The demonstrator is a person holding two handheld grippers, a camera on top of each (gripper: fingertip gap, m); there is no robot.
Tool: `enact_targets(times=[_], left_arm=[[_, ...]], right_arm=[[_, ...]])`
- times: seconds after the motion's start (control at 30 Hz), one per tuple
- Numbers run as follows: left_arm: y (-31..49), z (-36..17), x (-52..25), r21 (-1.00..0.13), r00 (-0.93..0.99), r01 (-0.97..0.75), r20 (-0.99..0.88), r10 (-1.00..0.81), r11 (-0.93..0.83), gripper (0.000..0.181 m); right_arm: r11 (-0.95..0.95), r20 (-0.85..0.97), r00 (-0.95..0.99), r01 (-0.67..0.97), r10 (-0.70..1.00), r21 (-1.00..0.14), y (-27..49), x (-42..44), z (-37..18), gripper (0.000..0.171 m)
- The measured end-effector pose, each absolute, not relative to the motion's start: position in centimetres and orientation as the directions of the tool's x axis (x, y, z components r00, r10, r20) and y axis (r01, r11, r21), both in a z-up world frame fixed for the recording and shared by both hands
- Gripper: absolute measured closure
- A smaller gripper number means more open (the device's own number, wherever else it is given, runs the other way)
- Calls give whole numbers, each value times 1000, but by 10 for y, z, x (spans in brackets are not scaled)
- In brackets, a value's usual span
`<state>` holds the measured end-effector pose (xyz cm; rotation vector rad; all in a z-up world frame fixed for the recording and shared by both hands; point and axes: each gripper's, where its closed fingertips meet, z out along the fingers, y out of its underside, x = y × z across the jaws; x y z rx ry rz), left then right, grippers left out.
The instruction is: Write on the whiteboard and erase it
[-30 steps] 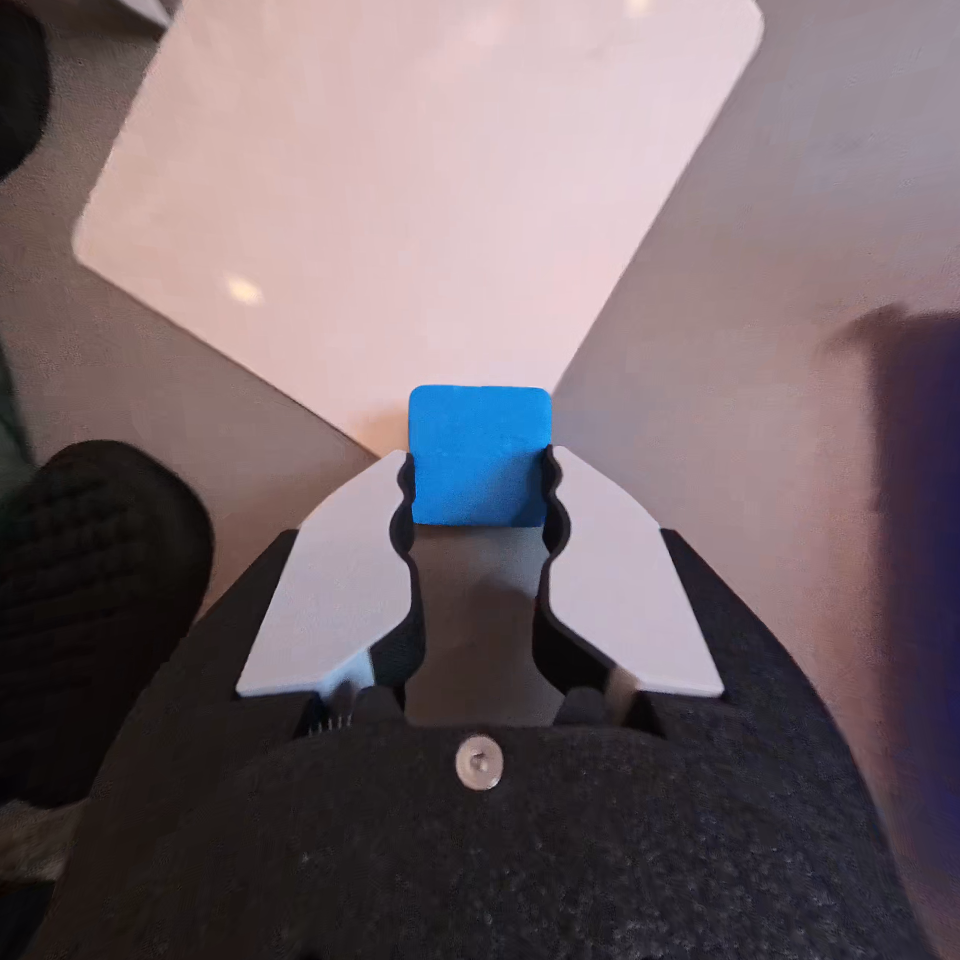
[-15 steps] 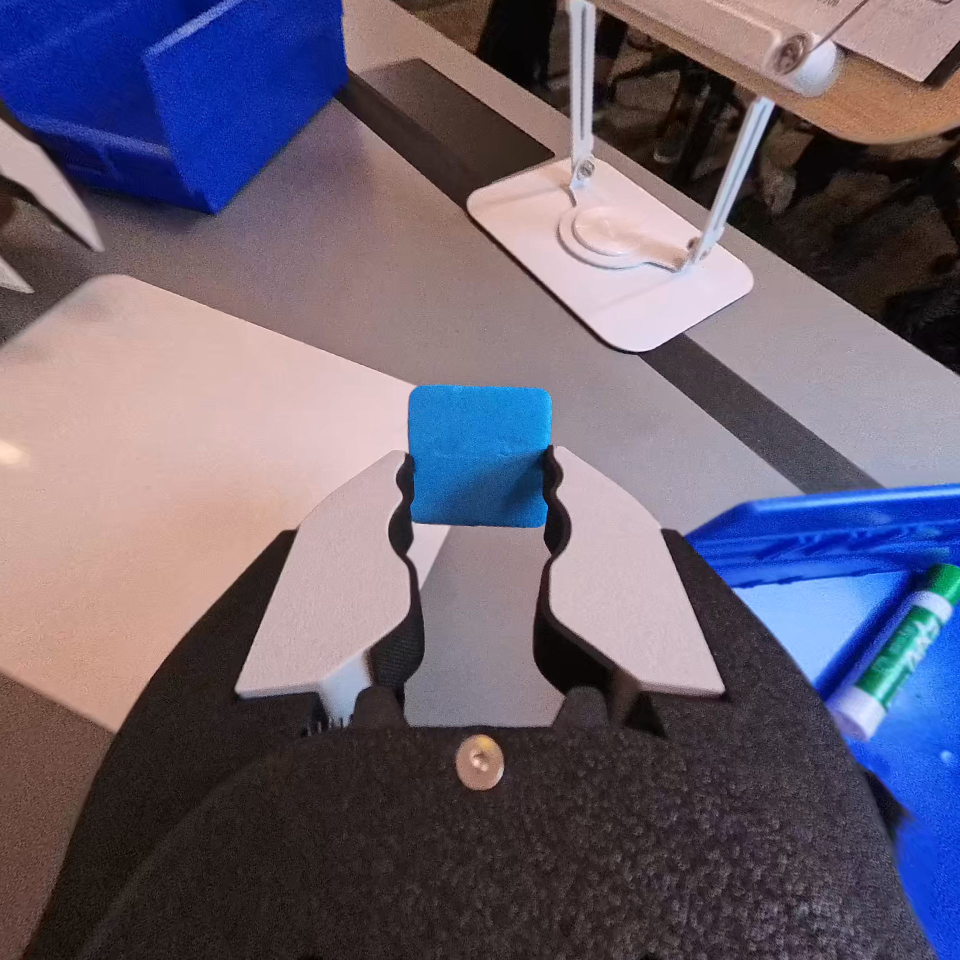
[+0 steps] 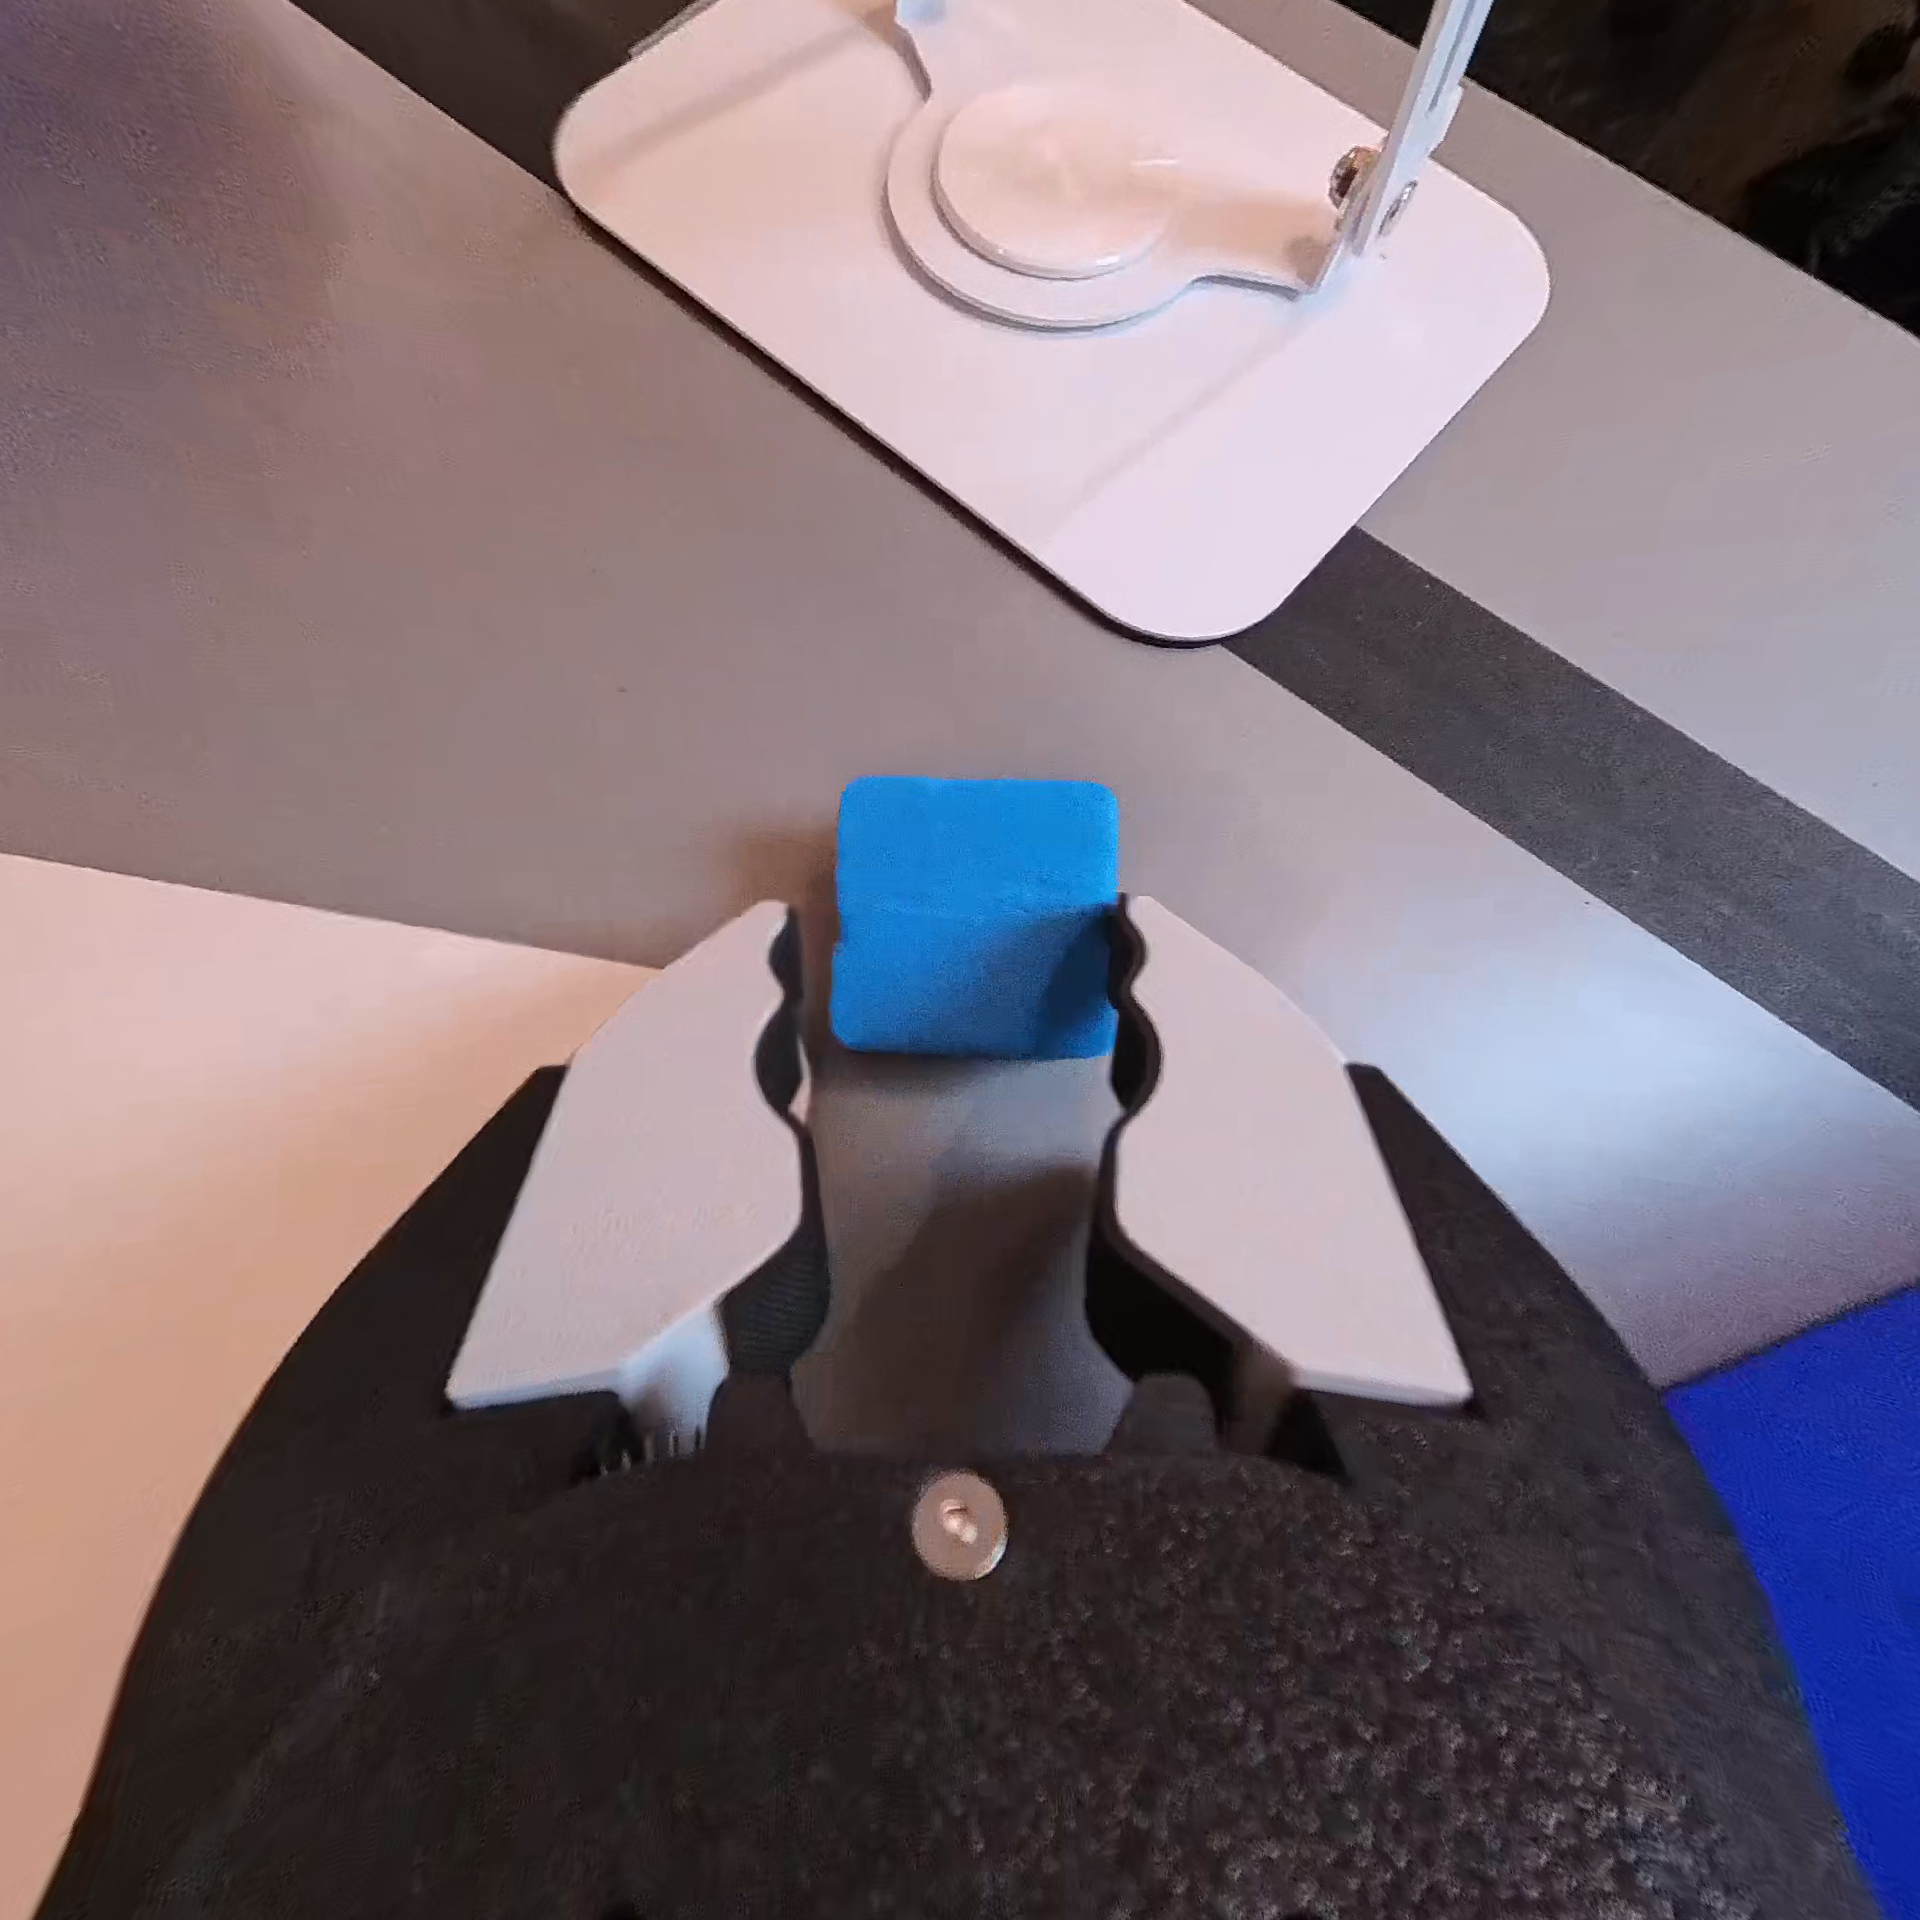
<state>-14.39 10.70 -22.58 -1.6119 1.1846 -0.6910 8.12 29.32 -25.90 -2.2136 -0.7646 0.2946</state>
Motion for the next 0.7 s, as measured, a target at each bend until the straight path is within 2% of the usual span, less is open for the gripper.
enact_targets(times=[0.03,0.07,0.17,0.33,0.47,0.57,0.63,0.7], left_arm=[[108,-224,-145,-931,365,-362,-99,-926,-43,135],[108,-223,-147,-933,369,-358,-93,-925,-49,133],[112,-221,-154,-931,381,-362,-100,-919,-49,132],[119,-222,-165,-917,408,-393,-112,-906,-63,129],[131,-214,-187,-897,483,-441,-197,-853,-43,128],[145,-202,-212,-886,577,-455,-216,-788,-89,124],[156,-202,-228,-852,619,-500,-229,-751,-152,116],[166,-210,-241,-778,629,-589,-274,-727,-217,107]], right_arm=[[-510,33,783,435,621,-742,286,80,-253,103],[-472,48,770,438,636,-765,278,81,-242,103],[-392,73,741,433,668,-811,252,88,-217,104],[-424,-10,701,421,713,-801,206,107,-229,106],[-346,131,708,487,694,-802,183,137,-228,110],[-295,338,729,589,595,-752,183,182,-212,110],[-307,484,703,683,521,-662,190,219,-203,108],[-414,476,677,728,562,-546,190,240,-212,97]])
